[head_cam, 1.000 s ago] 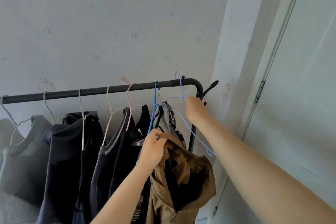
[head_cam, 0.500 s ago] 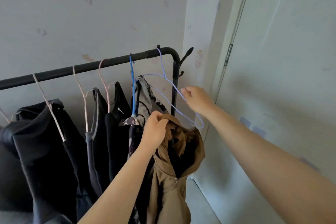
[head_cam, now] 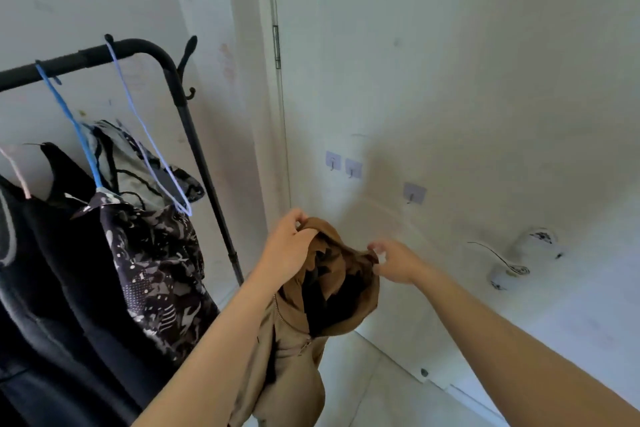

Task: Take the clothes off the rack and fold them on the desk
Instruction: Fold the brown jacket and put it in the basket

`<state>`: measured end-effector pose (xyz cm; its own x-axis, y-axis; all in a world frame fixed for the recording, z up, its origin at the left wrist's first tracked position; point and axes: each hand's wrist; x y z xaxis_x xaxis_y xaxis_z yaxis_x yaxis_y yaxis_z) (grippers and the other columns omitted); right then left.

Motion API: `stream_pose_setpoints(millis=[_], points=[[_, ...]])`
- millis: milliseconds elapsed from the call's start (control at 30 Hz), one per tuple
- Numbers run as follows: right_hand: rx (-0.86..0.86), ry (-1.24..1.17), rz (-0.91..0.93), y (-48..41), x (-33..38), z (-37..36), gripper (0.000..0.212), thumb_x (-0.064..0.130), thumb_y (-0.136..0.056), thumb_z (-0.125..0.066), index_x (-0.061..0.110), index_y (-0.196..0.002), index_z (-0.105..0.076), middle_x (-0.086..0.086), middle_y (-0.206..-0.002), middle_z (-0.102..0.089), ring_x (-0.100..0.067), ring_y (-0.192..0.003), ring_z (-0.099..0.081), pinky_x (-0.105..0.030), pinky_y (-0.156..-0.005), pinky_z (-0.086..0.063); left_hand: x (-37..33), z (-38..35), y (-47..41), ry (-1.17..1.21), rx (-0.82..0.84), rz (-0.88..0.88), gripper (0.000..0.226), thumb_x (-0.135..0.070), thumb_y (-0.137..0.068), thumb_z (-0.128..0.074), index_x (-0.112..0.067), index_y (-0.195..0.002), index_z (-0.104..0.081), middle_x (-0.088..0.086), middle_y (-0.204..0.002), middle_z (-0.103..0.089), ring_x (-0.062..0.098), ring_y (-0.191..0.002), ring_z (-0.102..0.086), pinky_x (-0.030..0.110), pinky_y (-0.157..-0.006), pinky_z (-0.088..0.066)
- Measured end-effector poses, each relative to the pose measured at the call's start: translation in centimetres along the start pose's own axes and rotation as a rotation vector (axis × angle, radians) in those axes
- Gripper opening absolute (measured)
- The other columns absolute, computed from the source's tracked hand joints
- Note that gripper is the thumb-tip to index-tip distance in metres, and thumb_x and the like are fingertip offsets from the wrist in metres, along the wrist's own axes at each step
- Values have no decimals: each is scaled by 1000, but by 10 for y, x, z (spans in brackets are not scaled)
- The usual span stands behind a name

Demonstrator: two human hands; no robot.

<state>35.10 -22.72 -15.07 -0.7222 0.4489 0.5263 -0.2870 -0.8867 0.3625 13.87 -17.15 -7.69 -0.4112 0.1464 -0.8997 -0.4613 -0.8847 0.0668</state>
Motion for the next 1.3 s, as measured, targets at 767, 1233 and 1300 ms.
stream_pose_setpoints(millis=[767,1233,1300], points=[[-772,-1131,-976,396,-310,-117,23,-4,-87,-53,9,-71,-44,-12,-71,-48,-23,-64,-49,-21,-42,-43,-26,-308,167,-353,705,-240,28,-23,-101,-41,-12,-75,-39,6,-72,-46,18,-64,-42,28,-58,-34],[-1633,-1455,-1329,624,-319,-128,13,-6,-92,-50,5,-95,-56,-18,-83,-59,-21,-57,-63,-24,-44,-55,-91,-497,285,-428,1333,-519,23,-19,-99,-45,-11,-78,-47,11,-79,-60,23,-70,-62,40,-66,-56],[-1730,-1447,-1314,652,-323,-128,11,-6,-92,-50,5,-92,-55,-16,-76,-59,-18,-50,-62,-26,-47,-55,-108,-514,319,-311,1403,-354,18,-16,-100,-44,-6,-85,-49,16,-88,-63,25,-73,-67,37,-62,-59]])
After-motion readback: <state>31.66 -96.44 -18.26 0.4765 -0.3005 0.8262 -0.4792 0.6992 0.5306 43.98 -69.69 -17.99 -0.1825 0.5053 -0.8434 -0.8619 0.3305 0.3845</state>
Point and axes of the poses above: each hand's wrist, its own y-axis away from the middle knuckle, its own z-axis out of the back of the hand, x = y × z
